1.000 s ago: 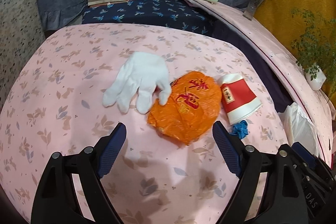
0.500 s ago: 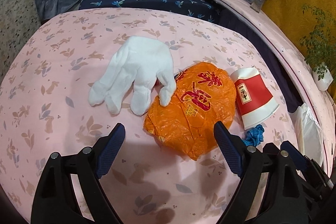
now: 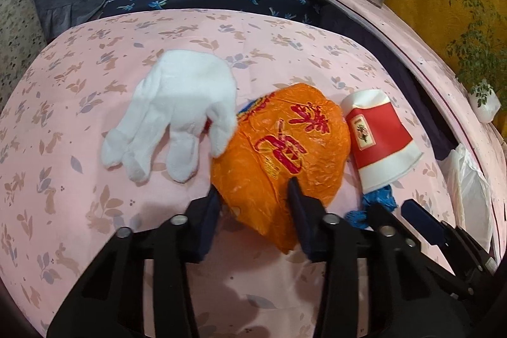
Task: Collect trash
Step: 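Grasp the orange bag with red characters with the left gripper while the right gripper grasps the blue cloth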
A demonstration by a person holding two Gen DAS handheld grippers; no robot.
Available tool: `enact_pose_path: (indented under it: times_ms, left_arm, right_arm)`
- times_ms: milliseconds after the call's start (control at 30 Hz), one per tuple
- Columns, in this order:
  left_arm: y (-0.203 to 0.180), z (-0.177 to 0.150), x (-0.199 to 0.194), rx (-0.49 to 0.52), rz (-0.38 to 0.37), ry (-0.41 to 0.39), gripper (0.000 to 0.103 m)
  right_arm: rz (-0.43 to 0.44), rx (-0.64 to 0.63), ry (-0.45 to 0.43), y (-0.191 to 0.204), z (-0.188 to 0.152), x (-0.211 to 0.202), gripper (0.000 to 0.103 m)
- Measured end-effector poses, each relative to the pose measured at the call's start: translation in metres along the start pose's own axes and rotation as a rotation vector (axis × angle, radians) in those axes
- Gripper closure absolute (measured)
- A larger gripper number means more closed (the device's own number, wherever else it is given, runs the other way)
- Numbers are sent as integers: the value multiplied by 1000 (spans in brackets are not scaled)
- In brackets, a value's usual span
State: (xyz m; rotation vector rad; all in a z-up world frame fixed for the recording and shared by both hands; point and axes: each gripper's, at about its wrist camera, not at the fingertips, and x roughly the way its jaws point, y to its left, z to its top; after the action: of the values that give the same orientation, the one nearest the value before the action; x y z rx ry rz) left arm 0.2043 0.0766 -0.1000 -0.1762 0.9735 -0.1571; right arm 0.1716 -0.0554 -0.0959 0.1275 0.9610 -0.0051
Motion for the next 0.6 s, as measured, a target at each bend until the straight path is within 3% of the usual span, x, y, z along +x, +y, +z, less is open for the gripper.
enact_pose_path:
  times_ms: [67, 133, 200, 600]
  left_arm:
    - [-3, -2, 0, 4, -18, 5, 78]
    - [-6, -4, -1, 7, -38, 12, 87]
    - [-9, -6, -3, 13, -44, 14, 88]
    - [-27, -15, -27, 41, -47, -4, 90]
  right_arm:
    - [12, 3, 2, -1, 0, 0, 62]
    - [31, -3, 5, -1, -1, -1, 75]
    - [32, -18, 3, 1, -2, -3, 81]
    - [41, 17, -34, -15, -11, -34, 84]
